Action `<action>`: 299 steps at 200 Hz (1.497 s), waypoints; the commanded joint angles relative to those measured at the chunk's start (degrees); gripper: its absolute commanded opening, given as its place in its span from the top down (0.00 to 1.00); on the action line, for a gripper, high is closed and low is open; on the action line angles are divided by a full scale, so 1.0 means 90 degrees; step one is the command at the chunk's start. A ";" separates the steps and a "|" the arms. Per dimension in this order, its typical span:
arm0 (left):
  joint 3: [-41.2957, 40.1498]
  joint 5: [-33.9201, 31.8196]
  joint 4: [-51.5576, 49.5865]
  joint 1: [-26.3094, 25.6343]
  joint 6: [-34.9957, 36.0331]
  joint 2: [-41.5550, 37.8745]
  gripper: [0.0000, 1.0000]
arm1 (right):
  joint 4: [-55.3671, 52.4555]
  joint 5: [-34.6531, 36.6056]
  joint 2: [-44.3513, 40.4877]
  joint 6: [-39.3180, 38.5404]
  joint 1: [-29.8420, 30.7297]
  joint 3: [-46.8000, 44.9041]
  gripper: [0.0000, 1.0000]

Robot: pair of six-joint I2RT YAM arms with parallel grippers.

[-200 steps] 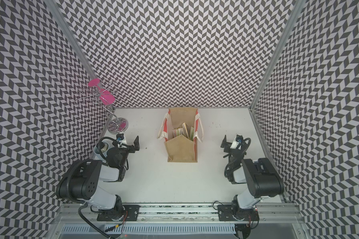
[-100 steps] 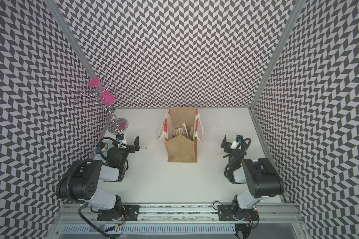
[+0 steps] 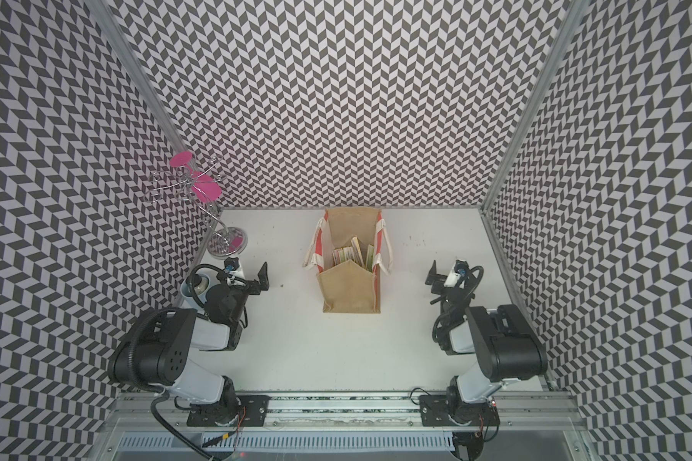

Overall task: Take out the folding fans from the tote bags
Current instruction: Pick up the canvas bag from the center of the board.

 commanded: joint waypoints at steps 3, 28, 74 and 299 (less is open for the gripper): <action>0.0008 0.0197 0.0165 0.0057 -0.0069 -0.0009 0.00 | 0.0230 -0.0102 -0.0241 -0.0021 0.0040 -0.0009 0.01; 0.0099 0.0305 -0.0301 0.0072 -0.0055 -0.0420 0.00 | 0.0106 0.0057 -0.0546 0.0044 0.0039 -0.0071 0.01; 0.0493 0.0163 -0.1543 -0.0067 0.0093 -0.1197 0.00 | -0.1698 0.0968 -0.1728 0.0440 0.0042 0.0501 0.01; 0.7557 0.0895 -0.8739 -0.2739 -0.2460 0.0756 0.05 | -0.8967 0.0152 -0.3520 0.2317 0.0186 0.3891 0.01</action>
